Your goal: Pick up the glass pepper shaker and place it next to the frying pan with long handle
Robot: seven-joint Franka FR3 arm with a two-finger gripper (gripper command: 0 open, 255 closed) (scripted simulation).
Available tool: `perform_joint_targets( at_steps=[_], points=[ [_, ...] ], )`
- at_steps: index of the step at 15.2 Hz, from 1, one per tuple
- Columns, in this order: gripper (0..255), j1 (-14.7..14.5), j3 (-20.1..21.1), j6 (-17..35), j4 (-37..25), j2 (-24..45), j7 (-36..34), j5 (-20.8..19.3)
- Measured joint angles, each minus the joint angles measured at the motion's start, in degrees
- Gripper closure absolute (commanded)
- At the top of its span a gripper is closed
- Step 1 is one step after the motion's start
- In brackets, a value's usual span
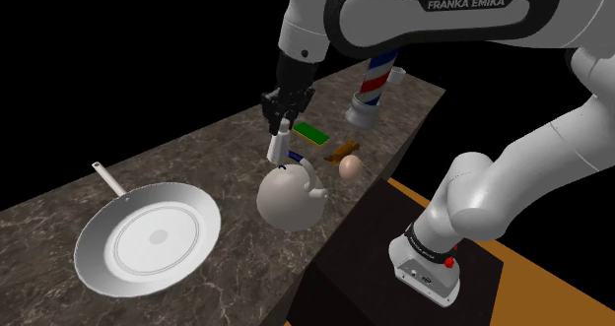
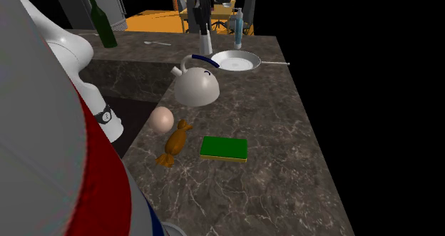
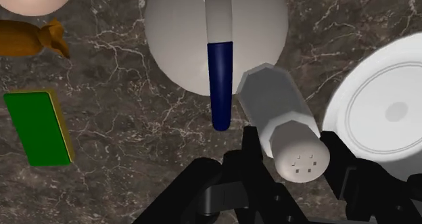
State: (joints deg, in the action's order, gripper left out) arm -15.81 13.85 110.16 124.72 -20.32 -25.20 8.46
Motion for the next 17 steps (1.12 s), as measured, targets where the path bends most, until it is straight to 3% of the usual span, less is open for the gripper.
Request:
perform_joint_targets(
  at_steps=[9,17],
  points=[
    [255,-4.96,9.0,-1.03,0.52,-3.15,-12.55,2.92],
    [255,-5.79,10.98,4.66,5.78,-2.91,-14.12,3.76]
  ],
)
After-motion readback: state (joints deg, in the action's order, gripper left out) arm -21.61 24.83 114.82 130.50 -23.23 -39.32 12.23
